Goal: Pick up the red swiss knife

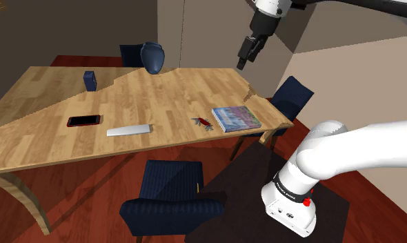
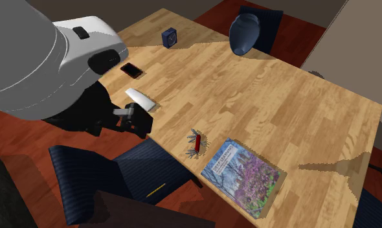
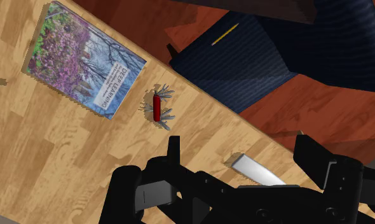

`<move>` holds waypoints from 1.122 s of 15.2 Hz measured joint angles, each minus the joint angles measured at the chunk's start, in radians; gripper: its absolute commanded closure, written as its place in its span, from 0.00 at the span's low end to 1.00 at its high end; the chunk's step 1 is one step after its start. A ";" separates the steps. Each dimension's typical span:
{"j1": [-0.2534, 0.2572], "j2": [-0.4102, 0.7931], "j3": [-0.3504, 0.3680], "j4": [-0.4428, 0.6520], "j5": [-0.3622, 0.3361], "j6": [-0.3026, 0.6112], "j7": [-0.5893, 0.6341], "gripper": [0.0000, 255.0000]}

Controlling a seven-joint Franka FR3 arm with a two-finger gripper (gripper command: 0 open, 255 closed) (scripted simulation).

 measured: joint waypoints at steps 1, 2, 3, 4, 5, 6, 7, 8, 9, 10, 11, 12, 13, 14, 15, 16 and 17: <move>0.000 0.000 0.000 0.000 0.000 0.000 0.000 0.00; 0.000 0.002 -0.002 -0.015 -0.001 0.016 -0.002 0.00; -0.002 0.011 -0.005 -0.029 -0.002 0.038 -0.004 0.00; -0.004 0.029 -0.010 -0.043 -0.005 0.069 -0.009 0.00; -0.005 0.046 -0.013 -0.061 -0.006 0.102 -0.011 0.00; -0.009 0.061 -0.025 -0.077 -0.012 0.133 -0.023 0.00; -0.012 0.080 -0.032 -0.091 -0.015 0.165 -0.030 0.00; -0.013 0.098 -0.035 -0.109 -0.017 0.199 -0.032 0.00; -0.017 0.114 -0.043 -0.129 -0.020 0.234 -0.040 0.00; -0.017 0.136 -0.046 -0.137 -0.021 0.264 -0.041 0.00; -0.021 0.159 -0.054 -0.149 -0.025 0.298 -0.050 0.00; -0.023 0.181 -0.059 -0.165 -0.026 0.335 -0.054 0.00; -0.025 0.210 -0.065 -0.171 -0.028 0.369 -0.060 0.00; -0.028 0.233 -0.072 -0.187 -0.031 0.407 -0.066 0.00; -0.030 0.265 -0.079 -0.192 -0.033 0.444 -0.073 0.00; -0.030 0.294 -0.080 -0.192 -0.032 0.472 -0.072 0.00; -0.032 0.335 -0.086 -0.182 -0.033 0.502 -0.079 0.00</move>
